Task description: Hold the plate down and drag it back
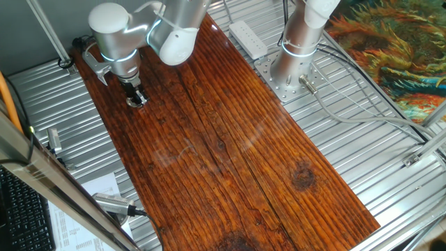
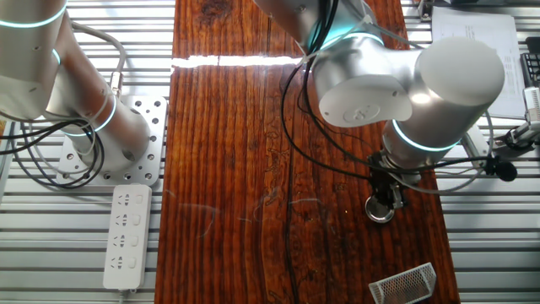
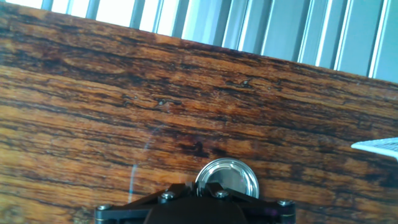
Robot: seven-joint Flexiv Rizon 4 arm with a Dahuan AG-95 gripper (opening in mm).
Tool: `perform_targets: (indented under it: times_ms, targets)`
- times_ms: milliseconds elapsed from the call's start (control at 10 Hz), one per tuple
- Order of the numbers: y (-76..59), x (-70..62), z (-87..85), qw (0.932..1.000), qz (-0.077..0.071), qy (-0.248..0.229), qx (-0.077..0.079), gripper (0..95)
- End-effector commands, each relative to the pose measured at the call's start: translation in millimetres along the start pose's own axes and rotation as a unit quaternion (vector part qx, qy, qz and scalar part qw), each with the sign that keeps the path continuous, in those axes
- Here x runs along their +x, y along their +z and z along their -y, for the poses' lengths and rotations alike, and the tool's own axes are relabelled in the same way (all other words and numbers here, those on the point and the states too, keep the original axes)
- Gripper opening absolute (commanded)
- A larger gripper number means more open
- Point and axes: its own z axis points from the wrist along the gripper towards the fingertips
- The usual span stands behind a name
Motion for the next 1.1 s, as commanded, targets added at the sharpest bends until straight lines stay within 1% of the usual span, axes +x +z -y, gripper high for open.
perform_targets:
  times_ms: [100,400,1100]
  targets:
    - [1.2,-0.7,-4.0,1.0,-0.001,0.004,0.005,0.0]
    - [-0.1,-0.7,-5.1,1.0,-0.003,0.007,0.003,0.0]
    - [-0.4,-0.6,-8.0,1.0,-0.003,0.007,0.006,0.0]
